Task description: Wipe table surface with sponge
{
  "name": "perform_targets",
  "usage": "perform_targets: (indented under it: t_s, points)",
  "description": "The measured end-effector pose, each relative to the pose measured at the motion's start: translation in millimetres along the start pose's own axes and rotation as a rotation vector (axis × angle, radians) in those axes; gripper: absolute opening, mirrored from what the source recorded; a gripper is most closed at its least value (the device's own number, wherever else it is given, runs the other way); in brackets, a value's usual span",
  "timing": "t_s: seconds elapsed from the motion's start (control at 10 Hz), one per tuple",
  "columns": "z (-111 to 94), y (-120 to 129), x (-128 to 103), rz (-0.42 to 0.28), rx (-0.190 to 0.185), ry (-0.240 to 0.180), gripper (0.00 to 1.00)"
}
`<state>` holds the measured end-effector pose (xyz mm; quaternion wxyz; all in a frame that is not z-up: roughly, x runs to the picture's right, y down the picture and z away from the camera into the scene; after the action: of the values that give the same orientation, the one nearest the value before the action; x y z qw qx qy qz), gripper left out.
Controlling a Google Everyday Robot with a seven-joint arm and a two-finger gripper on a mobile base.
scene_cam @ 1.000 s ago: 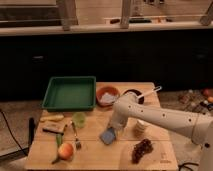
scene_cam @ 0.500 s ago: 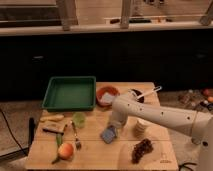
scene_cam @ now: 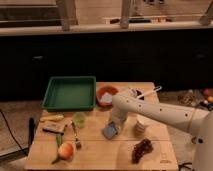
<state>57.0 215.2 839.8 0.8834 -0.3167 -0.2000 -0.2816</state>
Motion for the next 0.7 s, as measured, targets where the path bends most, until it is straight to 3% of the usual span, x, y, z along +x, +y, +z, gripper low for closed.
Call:
perform_targets:
  t_s: [0.3, 0.5, 0.7]
  points:
    - [4, -22, -8, -0.048, 0.003, -0.018, 0.0]
    - [13, -39, -31, -0.119, 0.005, -0.058, 0.0]
    - [15, -38, -49, -0.175, 0.004, -0.093, 0.0]
